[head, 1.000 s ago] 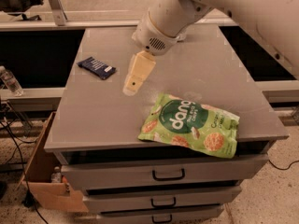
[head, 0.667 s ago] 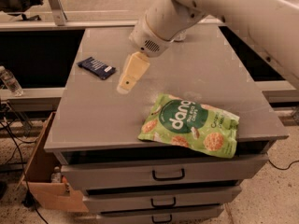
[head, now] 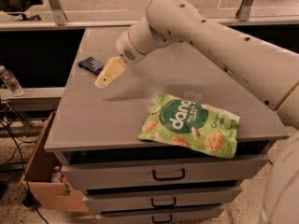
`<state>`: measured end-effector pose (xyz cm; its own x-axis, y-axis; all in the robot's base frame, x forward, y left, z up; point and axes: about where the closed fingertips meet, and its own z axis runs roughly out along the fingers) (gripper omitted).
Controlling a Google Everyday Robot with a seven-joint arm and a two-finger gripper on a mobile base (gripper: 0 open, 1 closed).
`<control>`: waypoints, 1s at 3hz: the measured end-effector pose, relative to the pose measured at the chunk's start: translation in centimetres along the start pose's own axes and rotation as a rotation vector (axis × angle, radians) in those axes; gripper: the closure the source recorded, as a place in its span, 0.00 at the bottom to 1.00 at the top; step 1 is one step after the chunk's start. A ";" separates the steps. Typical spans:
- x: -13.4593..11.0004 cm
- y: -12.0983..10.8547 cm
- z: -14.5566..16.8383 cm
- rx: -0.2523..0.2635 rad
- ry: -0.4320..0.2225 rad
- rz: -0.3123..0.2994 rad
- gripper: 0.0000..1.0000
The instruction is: Pick rxbar blueberry
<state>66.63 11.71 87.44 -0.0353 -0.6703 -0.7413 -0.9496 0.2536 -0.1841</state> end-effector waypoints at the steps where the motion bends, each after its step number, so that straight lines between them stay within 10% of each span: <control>1: -1.2 -1.4 3.0 -0.005 -0.042 0.047 0.00; 3: -1.7 -2.8 7.8 -0.001 -0.068 0.138 0.18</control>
Offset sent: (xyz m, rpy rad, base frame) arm 0.0587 0.0691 -0.0252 0.1288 0.0889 -0.0719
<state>71.78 17.61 84.22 -0.1442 -0.5803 -0.8015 -0.9376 0.3392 -0.0769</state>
